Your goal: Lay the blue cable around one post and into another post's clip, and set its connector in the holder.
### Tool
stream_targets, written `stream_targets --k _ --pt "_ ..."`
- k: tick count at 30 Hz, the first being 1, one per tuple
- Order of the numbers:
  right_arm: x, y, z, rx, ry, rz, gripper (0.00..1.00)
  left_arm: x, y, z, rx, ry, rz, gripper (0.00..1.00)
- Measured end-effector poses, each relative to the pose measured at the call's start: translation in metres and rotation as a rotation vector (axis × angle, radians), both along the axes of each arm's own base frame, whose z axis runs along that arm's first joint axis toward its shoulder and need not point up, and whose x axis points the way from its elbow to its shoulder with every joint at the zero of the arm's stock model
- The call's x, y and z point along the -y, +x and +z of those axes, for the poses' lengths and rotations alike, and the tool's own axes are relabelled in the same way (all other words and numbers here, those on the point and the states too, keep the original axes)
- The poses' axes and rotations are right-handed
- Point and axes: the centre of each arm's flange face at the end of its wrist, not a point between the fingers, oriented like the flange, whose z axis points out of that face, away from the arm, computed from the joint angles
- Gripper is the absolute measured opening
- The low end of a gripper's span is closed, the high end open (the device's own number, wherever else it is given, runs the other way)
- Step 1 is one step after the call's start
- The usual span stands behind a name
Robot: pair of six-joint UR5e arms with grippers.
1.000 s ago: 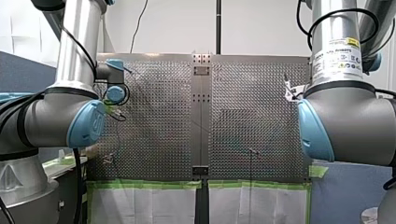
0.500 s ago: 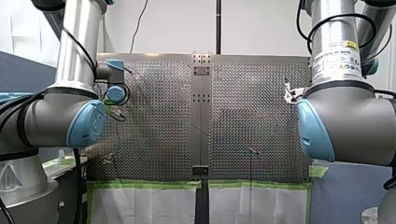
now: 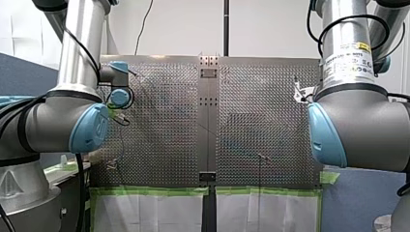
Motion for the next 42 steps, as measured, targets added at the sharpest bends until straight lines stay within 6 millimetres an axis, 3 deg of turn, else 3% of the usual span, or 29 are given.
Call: stream_targets --k 24,42 --pt "0.010 0.005 -0.015 -0.003 0.025 0.038 0.00 0.001 0.000 0.000 -0.004 0.015 0.005 1.00" --pt "0.012 0.001 -0.014 0.053 0.025 0.092 0.00 0.001 0.000 0.000 -0.009 0.028 0.010 1.00"
